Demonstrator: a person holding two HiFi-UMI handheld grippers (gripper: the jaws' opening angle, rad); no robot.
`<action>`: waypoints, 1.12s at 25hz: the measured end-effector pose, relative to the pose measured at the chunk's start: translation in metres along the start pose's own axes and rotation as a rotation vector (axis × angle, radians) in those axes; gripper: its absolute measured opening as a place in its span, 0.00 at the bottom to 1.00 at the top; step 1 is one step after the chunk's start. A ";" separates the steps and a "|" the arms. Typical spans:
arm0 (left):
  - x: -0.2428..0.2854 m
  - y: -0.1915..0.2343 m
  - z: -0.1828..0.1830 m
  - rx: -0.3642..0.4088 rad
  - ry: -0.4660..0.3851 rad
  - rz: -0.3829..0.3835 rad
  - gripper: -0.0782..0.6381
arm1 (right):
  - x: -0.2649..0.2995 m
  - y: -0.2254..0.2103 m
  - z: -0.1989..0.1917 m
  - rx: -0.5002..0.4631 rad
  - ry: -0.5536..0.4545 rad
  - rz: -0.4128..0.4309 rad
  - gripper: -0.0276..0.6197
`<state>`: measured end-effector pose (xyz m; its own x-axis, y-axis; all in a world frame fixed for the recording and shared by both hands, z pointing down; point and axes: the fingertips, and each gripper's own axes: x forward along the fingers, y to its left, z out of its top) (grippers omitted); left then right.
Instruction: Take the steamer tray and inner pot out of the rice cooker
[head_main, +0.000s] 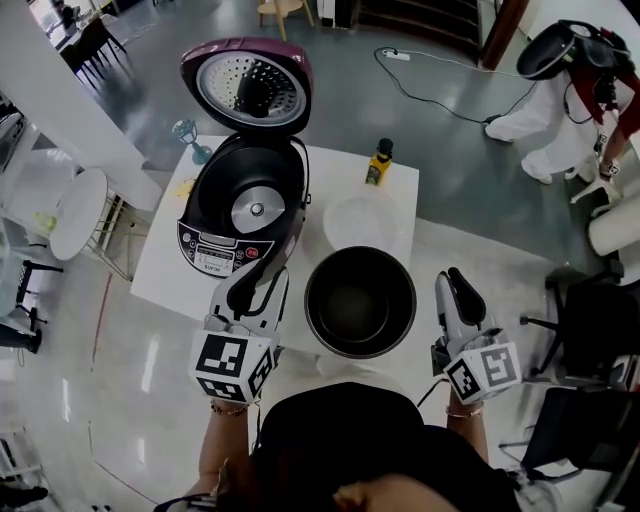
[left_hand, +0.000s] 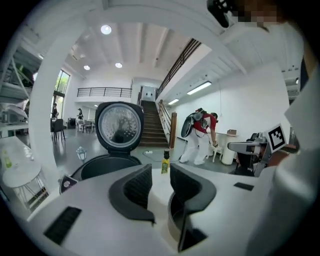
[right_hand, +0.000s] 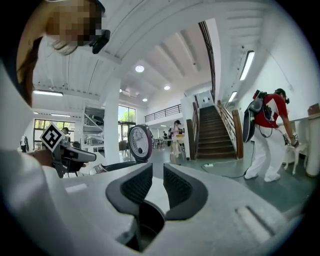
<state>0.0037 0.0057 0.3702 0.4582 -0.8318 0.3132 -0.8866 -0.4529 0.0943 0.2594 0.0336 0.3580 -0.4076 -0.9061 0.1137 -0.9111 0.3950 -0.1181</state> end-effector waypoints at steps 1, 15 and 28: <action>-0.005 -0.001 0.010 0.004 -0.034 -0.003 0.23 | -0.004 -0.001 0.007 -0.003 -0.020 -0.012 0.14; -0.022 -0.040 0.039 0.048 -0.116 -0.145 0.11 | -0.036 -0.003 0.020 0.000 -0.078 -0.074 0.05; -0.025 -0.037 0.037 0.049 -0.114 -0.128 0.11 | -0.033 0.008 0.022 -0.039 -0.057 -0.032 0.05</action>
<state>0.0270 0.0315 0.3237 0.5742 -0.7959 0.1919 -0.8174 -0.5706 0.0795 0.2664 0.0634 0.3319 -0.3748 -0.9251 0.0606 -0.9259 0.3701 -0.0764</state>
